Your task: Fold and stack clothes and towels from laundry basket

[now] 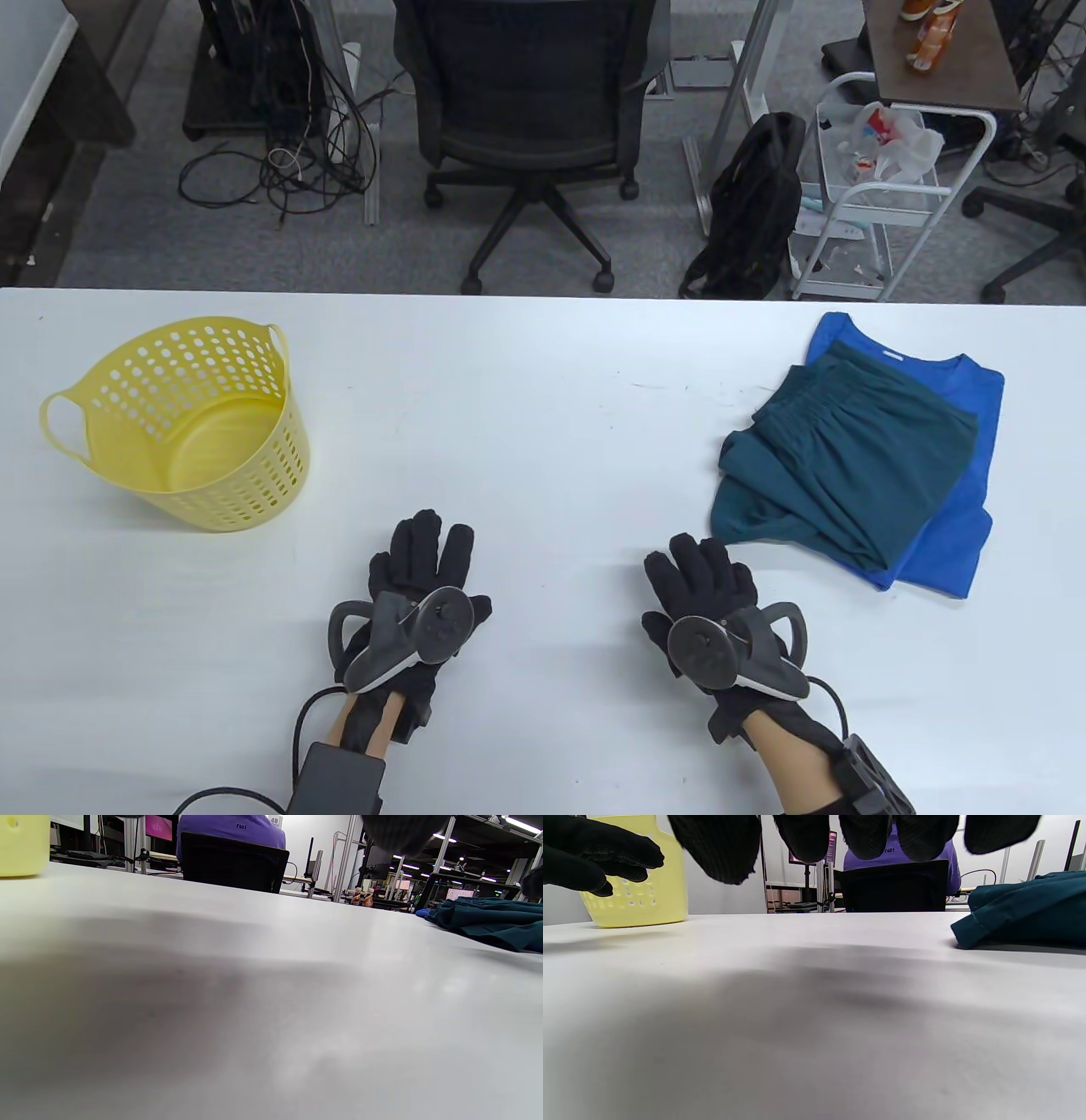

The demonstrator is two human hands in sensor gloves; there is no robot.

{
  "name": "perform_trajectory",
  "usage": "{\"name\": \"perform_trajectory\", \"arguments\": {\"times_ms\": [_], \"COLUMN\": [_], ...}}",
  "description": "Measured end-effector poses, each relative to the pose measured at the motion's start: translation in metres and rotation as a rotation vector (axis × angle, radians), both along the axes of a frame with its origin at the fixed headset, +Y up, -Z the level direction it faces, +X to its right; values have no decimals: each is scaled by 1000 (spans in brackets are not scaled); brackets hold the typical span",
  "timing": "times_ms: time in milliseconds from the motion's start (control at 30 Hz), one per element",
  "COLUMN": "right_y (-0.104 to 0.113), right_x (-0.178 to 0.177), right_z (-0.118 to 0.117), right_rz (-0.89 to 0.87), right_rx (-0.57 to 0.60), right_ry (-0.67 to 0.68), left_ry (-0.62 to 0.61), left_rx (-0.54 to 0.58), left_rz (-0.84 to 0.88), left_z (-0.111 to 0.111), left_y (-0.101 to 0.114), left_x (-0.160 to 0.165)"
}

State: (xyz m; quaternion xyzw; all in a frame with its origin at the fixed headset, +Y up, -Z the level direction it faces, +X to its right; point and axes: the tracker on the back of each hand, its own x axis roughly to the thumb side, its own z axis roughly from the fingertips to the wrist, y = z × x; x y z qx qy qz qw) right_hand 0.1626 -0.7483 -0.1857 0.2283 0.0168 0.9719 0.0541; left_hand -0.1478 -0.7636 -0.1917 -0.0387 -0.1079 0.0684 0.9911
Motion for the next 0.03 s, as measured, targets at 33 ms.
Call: {"name": "perform_trajectory", "arguments": {"times_ms": [33], "right_y": [0], "right_x": [0], "right_z": [0], "right_rz": [0], "right_rx": [-4], "right_ry": [-1], "left_ry": [-2], "left_rx": [-3], "left_rz": [0], "left_z": [0], "left_y": [-1], "left_x": [0]}}
